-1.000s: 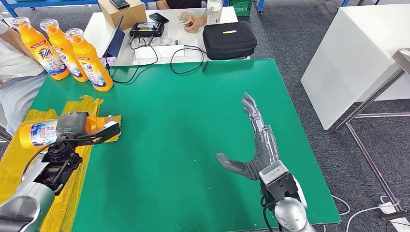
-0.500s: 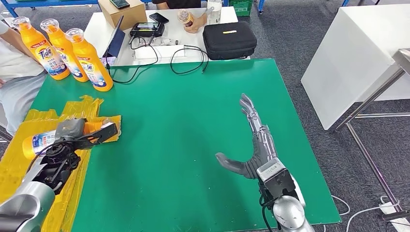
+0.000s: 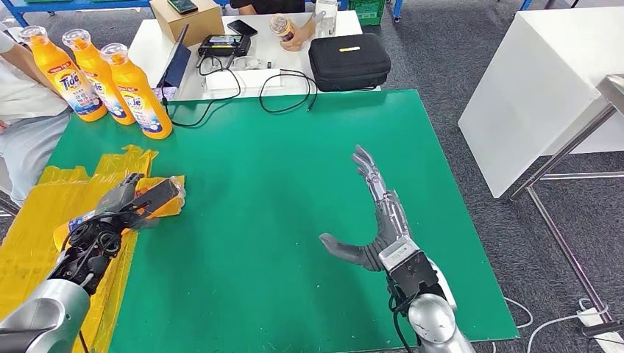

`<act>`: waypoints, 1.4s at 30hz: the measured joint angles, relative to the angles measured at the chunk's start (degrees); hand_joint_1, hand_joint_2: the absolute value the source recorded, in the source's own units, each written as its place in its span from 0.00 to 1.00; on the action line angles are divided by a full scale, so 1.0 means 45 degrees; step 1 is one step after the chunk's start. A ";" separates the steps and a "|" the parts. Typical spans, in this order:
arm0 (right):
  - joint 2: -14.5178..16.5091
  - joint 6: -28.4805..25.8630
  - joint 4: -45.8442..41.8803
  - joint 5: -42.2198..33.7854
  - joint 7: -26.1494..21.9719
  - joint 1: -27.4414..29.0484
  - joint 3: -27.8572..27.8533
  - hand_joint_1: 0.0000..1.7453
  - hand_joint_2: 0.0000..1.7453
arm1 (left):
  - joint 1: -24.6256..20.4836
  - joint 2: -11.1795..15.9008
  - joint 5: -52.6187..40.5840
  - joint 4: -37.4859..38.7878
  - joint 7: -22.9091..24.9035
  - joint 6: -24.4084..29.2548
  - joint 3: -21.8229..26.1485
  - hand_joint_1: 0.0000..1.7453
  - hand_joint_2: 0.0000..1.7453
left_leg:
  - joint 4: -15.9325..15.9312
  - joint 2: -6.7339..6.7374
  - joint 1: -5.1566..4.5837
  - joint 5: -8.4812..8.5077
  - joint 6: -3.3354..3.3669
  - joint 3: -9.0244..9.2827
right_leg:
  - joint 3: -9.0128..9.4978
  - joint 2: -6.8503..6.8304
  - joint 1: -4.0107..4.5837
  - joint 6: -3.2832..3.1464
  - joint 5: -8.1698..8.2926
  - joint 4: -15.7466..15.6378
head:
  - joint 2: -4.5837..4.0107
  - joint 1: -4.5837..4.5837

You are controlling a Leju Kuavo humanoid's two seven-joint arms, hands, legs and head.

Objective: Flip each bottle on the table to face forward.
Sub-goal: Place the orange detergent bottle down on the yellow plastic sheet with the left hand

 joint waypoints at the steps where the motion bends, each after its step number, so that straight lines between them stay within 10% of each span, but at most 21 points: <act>1: 0.0000 0.0001 0.0049 -0.0008 0.0001 -0.0030 0.0027 0.00 1.00 | 0.0005 -0.0012 0.0044 0.0000 -0.0024 -0.0025 0.0041 0.00 1.00 | 0.0000 0.0000 0.0000 0.0000 0.0000 0.0002 | 0.0002 0.0000 0.0000 0.0000 0.0000 0.0000 | 0.0000 0.0001; 21: -0.0042 -0.0084 0.0637 0.0227 0.0131 -0.0311 0.0449 0.00 1.00 | 0.0490 -0.0472 0.1389 -0.0486 -0.1173 0.2477 0.0645 0.00 1.00 | 0.0003 0.0000 0.0000 0.0001 0.0001 0.0002 | -0.0001 -0.0001 0.0000 0.0000 0.0000 0.0000 | 0.0000 0.0002; 28: -0.0044 -0.0534 0.0727 0.0426 0.0158 -0.0279 0.0492 0.00 1.00 | 0.0811 -0.0817 0.2243 -0.1777 -0.2533 0.7256 0.0668 0.00 1.00 | 0.0003 0.0001 0.0000 0.0001 0.0000 -0.0007 | -0.0013 -0.0003 -0.0001 0.0001 0.0000 -0.0001 | -0.0001 0.0000; 42: -0.0044 -0.1043 0.0741 0.0600 0.0168 0.0153 0.0497 0.00 1.00 | 0.2586 -0.1638 0.4372 -0.7270 -0.2883 0.6870 0.0199 0.00 1.00 | 0.0003 0.0005 0.0001 -0.0001 0.0001 -0.0006 | -0.0015 0.0001 0.0000 0.0000 0.0000 -0.0004 | 0.0000 0.0001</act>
